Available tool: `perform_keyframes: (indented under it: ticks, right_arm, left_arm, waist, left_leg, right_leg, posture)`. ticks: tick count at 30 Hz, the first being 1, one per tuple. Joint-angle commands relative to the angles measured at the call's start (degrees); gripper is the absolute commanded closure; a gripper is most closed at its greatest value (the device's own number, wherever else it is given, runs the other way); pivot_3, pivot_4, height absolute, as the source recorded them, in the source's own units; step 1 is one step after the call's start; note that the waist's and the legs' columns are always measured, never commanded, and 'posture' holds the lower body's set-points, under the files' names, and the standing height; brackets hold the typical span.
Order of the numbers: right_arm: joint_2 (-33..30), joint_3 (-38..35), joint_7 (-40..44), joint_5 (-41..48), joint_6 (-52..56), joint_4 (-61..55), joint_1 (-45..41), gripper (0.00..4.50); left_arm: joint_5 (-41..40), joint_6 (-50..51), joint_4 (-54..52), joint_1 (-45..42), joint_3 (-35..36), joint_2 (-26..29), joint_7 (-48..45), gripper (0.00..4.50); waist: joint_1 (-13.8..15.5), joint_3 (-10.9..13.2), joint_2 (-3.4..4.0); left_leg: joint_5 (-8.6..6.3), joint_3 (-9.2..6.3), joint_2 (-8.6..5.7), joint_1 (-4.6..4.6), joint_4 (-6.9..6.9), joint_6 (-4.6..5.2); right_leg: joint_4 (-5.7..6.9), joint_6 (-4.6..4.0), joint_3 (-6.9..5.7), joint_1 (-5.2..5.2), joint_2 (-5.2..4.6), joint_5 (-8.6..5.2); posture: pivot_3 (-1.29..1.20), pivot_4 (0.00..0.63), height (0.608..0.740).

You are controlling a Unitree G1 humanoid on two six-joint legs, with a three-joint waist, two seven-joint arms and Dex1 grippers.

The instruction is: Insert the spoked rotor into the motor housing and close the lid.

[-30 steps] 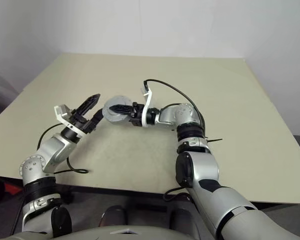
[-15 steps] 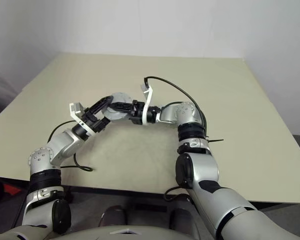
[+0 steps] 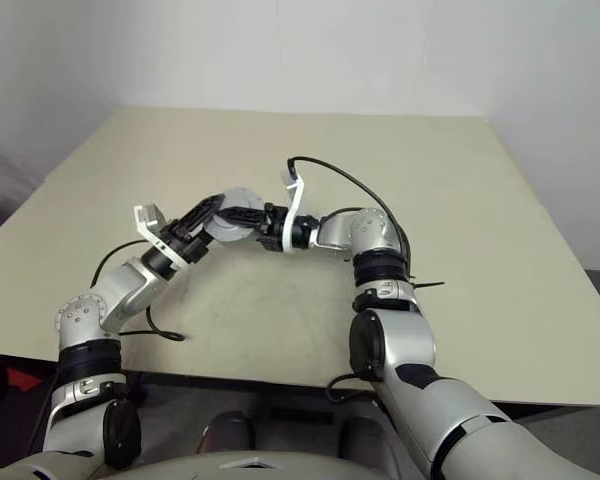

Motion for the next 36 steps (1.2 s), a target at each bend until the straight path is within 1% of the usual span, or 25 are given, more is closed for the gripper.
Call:
perform_keyframes:
  ticks: [1, 6, 8, 9, 13, 14, 23, 28, 31, 33, 36]
  right_arm:
    - [0.28, 1.01, 1.73, 0.75, -3.92, -4.42, -1.19, 2.43]
    - [-0.1, 1.29, 2.21, 1.06, -4.53, -3.07, -1.4, 2.43]
    - [-0.32, 1.87, 2.71, 0.63, -5.11, -2.78, -1.35, 1.72]
    - [-0.35, 2.25, 3.05, 0.5, -5.47, -2.94, -1.26, 1.48]
    - [-0.28, 4.19, 3.23, -0.38, -7.22, -4.51, -0.73, 0.18]
    - [-0.32, 4.6, 3.21, -0.69, -7.64, -4.53, -0.6, 0.06]
    - [-0.35, 6.28, 2.44, -2.22, -10.32, -4.36, 0.03, 0.06]
    - [-0.24, 7.4, 0.77, -5.03, -13.81, -2.99, 0.15, 0.06]
    - [-0.45, 7.64, -0.25, -6.7, -16.06, -1.51, 0.13, 0.06]
    - [-0.74, 7.6, 0.0, -7.11, -16.46, -1.32, 0.2, 0.06]
    - [-1.27, 7.45, 0.38, -7.4, -16.52, -1.32, 0.25, 0.06]
  left_arm:
    - [-0.39, -0.31, -1.7, 0.12, 0.08, 0.26, 0.19, 2.35]
    - [-0.57, -1.1, -2.33, 0.56, 0.29, 0.15, 0.25, 2.35]
    - [-0.36, -1.38, -2.42, 0.77, 0.27, 0.16, 0.38, 2.35]
    - [-0.32, -1.43, -2.44, 0.84, 0.28, 0.19, 0.42, 2.35]
    - [-0.16, -1.84, -2.66, 1.05, 0.46, 0.26, 0.78, 2.35]
    - [-0.05, -2.0, -2.75, 1.12, 0.49, 0.23, 0.88, 2.35]
    - [0.53, -4.23, -3.5, 2.12, 1.4, 0.15, 1.14, 2.35]
    - [-0.27, -6.3, -4.96, 3.34, 2.9, 0.17, 1.13, 2.35]
    - [1.69, -9.31, -6.74, 4.59, 3.75, 0.39, 0.55, 2.35]
    - [4.16, -13.07, -8.44, 5.68, 4.65, 0.29, -0.08, 2.35]
    - [5.59, -18.49, -9.68, 6.75, 7.53, -0.17, -0.05, 2.35]
  waist:
    - [0.0, 0.0, -0.01]
    - [0.0, -0.01, -0.01]
    - [0.01, -0.01, -0.02]
    - [-0.01, -0.01, -0.02]
    - [0.0, 0.0, -0.03]
    - [0.0, -0.01, -0.03]
    - [-0.05, -0.01, -0.04]
    - [-0.1, -0.01, -0.05]
    - [-0.17, -0.02, -0.07]
    - [-0.25, -0.01, -0.1]
    - [-0.38, -0.01, -0.13]
  left_leg:
    - [0.0, 0.0, 0.0, 0.0, 0.01, 0.0]
    - [0.0, -0.01, 0.0, 0.0, 0.02, 0.0]
    - [0.0, -0.01, 0.0, 0.0, 0.03, 0.0]
    - [0.0, -0.01, 0.0, 0.01, 0.04, 0.0]
    - [0.0, -0.02, 0.0, 0.01, 0.06, 0.0]
    - [0.01, -0.02, 0.0, 0.02, 0.06, -0.01]
    - [0.01, -0.02, 0.0, 0.02, 0.09, -0.01]
    - [0.01, -0.02, 0.0, 0.02, 0.1, -0.01]
    - [0.01, -0.02, 0.0, 0.02, 0.11, -0.01]
    - [0.01, -0.03, 0.0, 0.02, 0.11, -0.01]
    - [0.01, -0.03, 0.01, 0.02, 0.11, -0.01]
  right_leg:
    - [0.0, 0.0, 0.0, 0.0, 0.0, 0.0]
    - [0.02, 0.0, 0.0, 0.0, 0.0, 0.0]
    - [0.03, 0.0, 0.0, 0.0, 0.0, 0.0]
    - [0.05, 0.0, 0.0, 0.02, -0.01, 0.0]
    - [0.08, 0.0, 0.0, 0.02, -0.01, 0.0]
    - [0.09, 0.0, 0.0, 0.02, -0.01, 0.0]
    - [0.11, 0.0, 0.01, 0.02, -0.01, 0.0]
    - [0.12, 0.0, 0.0, 0.02, -0.01, 0.0]
    - [0.12, 0.0, 0.01, 0.02, -0.01, 0.0]
    - [0.12, 0.0, 0.0, 0.02, -0.01, 0.0]
    - [0.12, 0.0, 0.01, 0.02, -0.01, 0.0]
  posture:
    - [0.0, 0.0, 0.74]
    - [0.0, 0.0, 0.74]
    - [0.0, 0.0, 0.74]
    - [0.0, 0.0, 0.74]
    - [0.0, 0.0, 0.74]
    - [0.0, 0.0, 0.74]
    - [0.0, 0.0, 0.74]
    - [0.0, 0.0, 0.74]
    - [0.0, 0.0, 0.74]
    - [0.0, 0.0, 0.74]
    - [0.0, 0.0, 0.74]
